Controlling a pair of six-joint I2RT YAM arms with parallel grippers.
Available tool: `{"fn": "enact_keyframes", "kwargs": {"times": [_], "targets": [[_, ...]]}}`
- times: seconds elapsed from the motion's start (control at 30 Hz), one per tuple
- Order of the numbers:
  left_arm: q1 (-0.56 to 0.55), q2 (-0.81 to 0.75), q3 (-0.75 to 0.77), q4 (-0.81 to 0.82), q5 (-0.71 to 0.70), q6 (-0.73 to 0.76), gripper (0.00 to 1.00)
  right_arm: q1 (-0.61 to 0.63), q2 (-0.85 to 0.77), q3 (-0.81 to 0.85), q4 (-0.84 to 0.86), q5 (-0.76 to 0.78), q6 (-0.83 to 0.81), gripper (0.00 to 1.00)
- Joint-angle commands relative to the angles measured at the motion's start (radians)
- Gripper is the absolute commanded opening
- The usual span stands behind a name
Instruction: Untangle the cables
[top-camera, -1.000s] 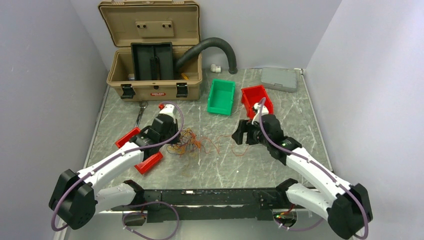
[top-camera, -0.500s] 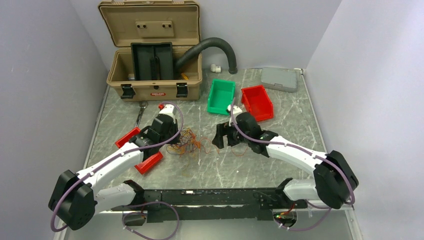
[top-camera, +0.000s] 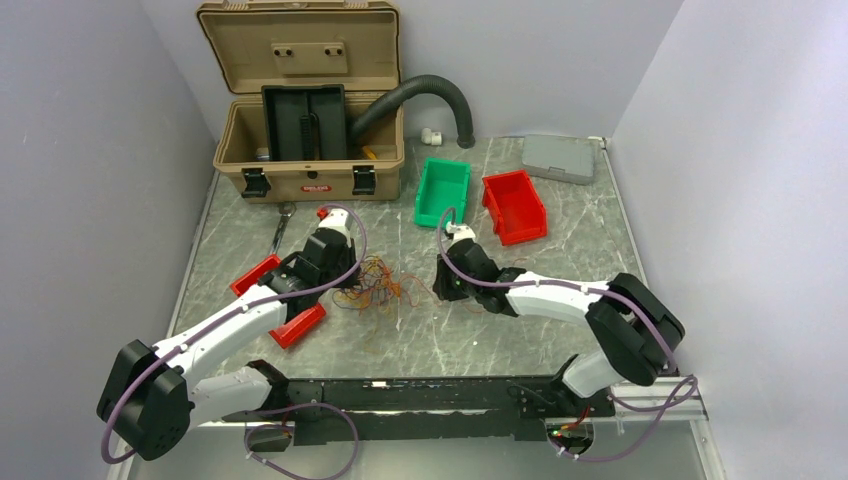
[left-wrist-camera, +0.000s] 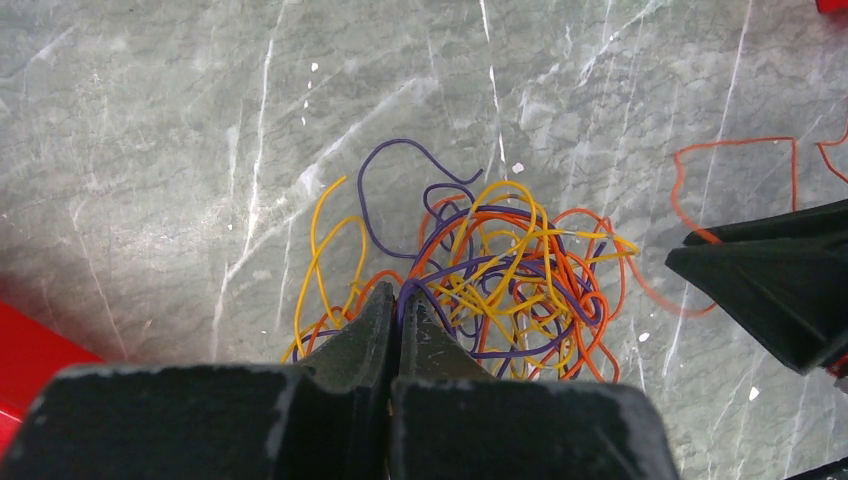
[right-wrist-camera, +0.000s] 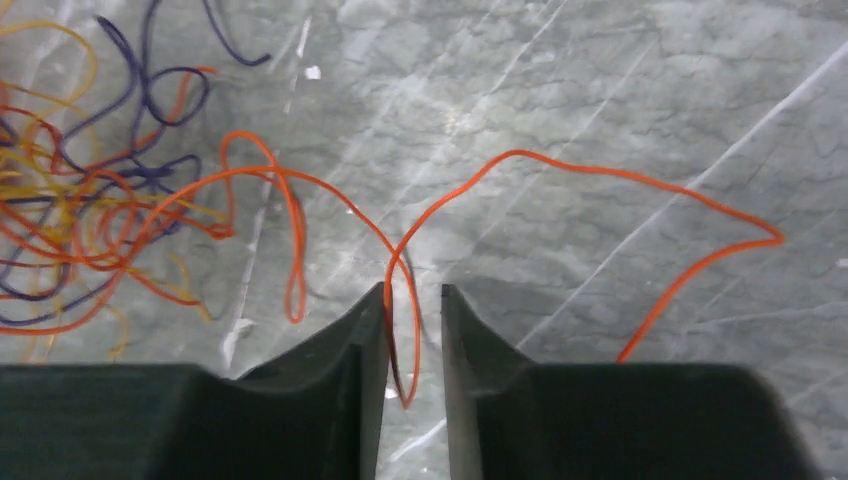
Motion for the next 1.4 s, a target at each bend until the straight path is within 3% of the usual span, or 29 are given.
{"fn": "enact_keyframes", "kwargs": {"times": [0.0,0.03,0.1,0.23,0.47,0.6,0.83,1.27,1.33,1.37], "targets": [[-0.003,-0.024,0.031,0.002,-0.042,-0.014,0.00,0.004,0.016,0.006,0.035,0.107,0.054,0.08],[-0.004,-0.025,0.034,-0.021,-0.073,-0.035,0.00,0.003,-0.001,0.006,0.003,0.156,0.069,0.00],[-0.002,-0.030,0.040,-0.086,-0.187,-0.098,0.00,0.000,-0.063,-0.004,-0.082,0.315,0.119,0.00],[0.010,-0.040,0.045,-0.175,-0.284,-0.164,0.00,-0.076,-0.276,-0.055,-0.253,0.562,0.204,0.00],[0.062,-0.019,0.065,-0.315,-0.385,-0.311,0.00,-0.433,-0.634,-0.131,-0.498,0.624,0.284,0.00],[0.069,-0.004,0.063,-0.293,-0.354,-0.293,0.00,-0.473,-0.727,-0.139,-0.527,0.610,0.268,0.00],[0.070,0.016,0.080,-0.243,-0.270,-0.204,0.00,-0.473,-0.701,-0.123,-0.546,0.548,0.274,0.00],[0.070,-0.057,0.031,-0.124,-0.178,-0.085,0.00,-0.474,-0.731,-0.143,-0.470,0.380,0.093,0.00],[0.069,-0.053,0.034,-0.119,-0.169,-0.070,0.00,-0.474,-0.731,-0.146,-0.457,0.344,0.070,0.09],[0.069,-0.052,0.035,-0.116,-0.163,-0.064,0.00,-0.474,-0.733,-0.149,-0.449,0.325,0.057,0.25]]}}
